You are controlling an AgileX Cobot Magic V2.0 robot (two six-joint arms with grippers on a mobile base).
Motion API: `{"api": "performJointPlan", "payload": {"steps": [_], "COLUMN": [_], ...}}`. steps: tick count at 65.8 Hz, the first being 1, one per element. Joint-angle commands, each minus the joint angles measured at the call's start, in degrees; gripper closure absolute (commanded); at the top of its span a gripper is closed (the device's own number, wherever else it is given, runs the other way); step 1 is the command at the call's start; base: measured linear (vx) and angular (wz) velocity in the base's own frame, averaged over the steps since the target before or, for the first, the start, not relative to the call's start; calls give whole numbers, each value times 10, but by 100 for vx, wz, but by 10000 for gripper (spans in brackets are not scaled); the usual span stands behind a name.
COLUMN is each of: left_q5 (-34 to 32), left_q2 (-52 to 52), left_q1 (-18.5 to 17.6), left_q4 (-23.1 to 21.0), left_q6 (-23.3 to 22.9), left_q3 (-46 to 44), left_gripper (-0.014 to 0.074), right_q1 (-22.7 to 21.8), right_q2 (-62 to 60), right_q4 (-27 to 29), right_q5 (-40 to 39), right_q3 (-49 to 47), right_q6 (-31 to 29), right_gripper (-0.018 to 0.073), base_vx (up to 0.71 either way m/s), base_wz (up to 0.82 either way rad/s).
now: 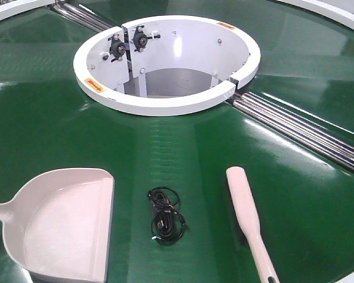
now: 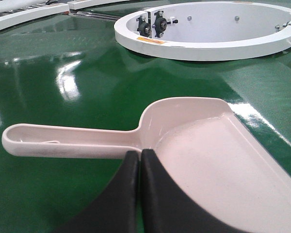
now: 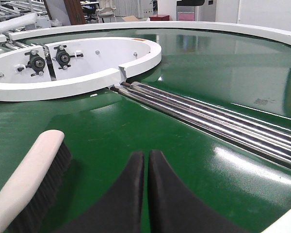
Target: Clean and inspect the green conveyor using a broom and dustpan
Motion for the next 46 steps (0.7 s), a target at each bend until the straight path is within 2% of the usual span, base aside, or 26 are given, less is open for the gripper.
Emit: {"api": "performJointPlan", "payload": {"steps": [1, 41, 46], "left_q5": [-40, -40, -41], "left_q2": [-9, -9, -9], "left_q1": [2, 2, 2], "left_q4": [-2, -2, -2], "left_q6": [-4, -4, -4], "left_q3": [13, 13, 13], "left_gripper": [619, 619, 619], "right_q1": [-3, -3, -3], "right_q2": [-3, -3, -3], "right_q4": [-2, -2, -15], "right_q5": [-42, -42, -42], "right_q3": [7, 7, 7], "right_q6": [-2, -2, -22], "right_gripper": [564, 564, 564], "base_vx": [0, 0, 0], "base_wz": [0, 0, 0]}}
